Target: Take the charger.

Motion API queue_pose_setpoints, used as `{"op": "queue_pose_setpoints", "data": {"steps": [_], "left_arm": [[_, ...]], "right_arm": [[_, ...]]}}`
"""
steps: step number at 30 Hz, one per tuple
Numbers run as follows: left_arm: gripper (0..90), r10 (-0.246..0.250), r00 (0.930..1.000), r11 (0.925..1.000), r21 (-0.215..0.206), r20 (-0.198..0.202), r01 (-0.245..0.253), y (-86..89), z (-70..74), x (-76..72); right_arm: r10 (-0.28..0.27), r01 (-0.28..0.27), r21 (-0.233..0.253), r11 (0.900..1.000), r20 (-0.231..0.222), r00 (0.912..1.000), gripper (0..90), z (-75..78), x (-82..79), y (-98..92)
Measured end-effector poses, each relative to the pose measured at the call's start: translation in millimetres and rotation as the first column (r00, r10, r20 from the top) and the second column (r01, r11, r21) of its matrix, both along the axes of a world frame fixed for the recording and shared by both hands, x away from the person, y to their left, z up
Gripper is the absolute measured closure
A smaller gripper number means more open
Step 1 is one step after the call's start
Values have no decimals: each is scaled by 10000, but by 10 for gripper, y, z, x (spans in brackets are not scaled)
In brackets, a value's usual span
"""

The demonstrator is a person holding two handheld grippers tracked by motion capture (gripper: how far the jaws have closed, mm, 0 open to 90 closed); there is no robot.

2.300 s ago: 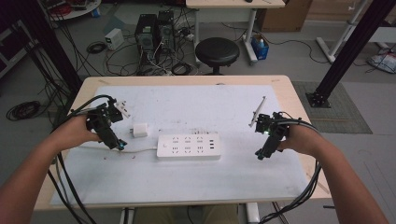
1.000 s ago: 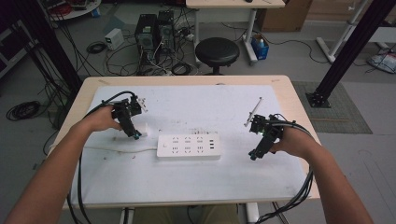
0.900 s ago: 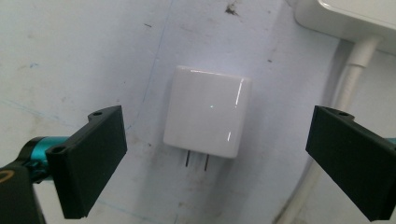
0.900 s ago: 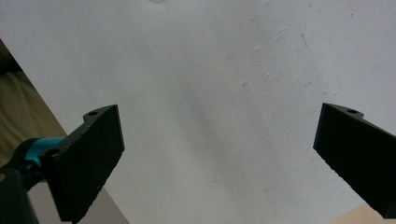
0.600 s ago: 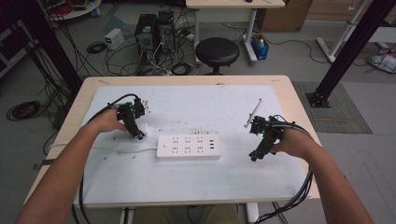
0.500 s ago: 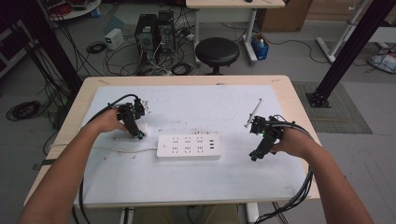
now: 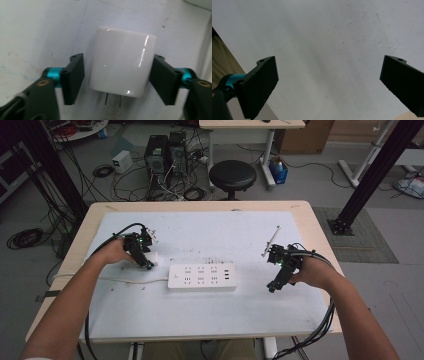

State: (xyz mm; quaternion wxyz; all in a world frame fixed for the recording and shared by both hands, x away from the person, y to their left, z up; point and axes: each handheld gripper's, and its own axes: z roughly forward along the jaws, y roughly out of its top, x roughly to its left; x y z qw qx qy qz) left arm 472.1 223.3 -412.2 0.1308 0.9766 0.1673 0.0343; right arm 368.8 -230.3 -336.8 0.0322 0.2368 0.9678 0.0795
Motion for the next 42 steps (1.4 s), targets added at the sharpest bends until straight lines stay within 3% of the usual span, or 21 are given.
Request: {"op": "queue_pose_setpoints", "data": {"steps": [2, 8, 11, 14, 19, 21, 27, 30, 38, 39, 42], "left_arm": [[393, -148, 9998, 9998, 98, 118, 146, 2, 4, -11], [424, 96, 9991, 9999, -76, 407, -93, 43, 76, -55], [424, 463, 9962, 9969, -667, 744, -414, 55, 189, -107], [424, 591, 9933, 9915, -1213, 995, -469, 51, 312, -177], [424, 792, 9896, 9855, -1588, 1200, -596, 22, 486, -309], [425, 1198, 9860, 9781, -1842, 1163, -971, 17, 557, -357], [425, 1829, 9768, 9545, -2582, 1111, -1493, 47, 762, -509], [425, 1996, 9732, 9524, -2563, 1141, -1653, 45, 853, -627], [425, 2011, 9715, 9491, -2704, 1256, -1615, -31, 983, -843], [425, 1899, 9724, 9521, -2673, 1354, -1487, -111, 1056, -953], [424, 1795, 9725, 9546, -2653, 1485, -1356, -215, 1152, -1058]], "right_arm": [[-11, 11, -23, 10000, -8, 10000, 11, 1, -1, 2], [-57, 57, -18, 10000, 55, 10000, 11, 5, -17, 7], [22, -20, -133, 9999, 118, 9999, 11, 6, -16, -9], [-245, 247, -95, 9996, 221, 9995, 11, 1, -32, -28], [-273, 274, -39, 9996, 364, 9990, 12, 1, -40, -40], [-270, 272, -38, 9996, 447, 9986, 12, 6, -50, -42], [-368, 359, 154, 9992, 626, 9974, 12, 6, -82, -53], [-393, 379, 170, 9991, 860, 9955, 12, -8, -97, -78], [-598, 567, 295, 9980, 1144, 9916, 11, -13, -133, -95], [-439, 416, 214, 9989, 1240, 9913, 12, -12, -156, -85], [-347, 327, 169, 9993, 1374, 9899, 12, -5, -184, -70]]}}
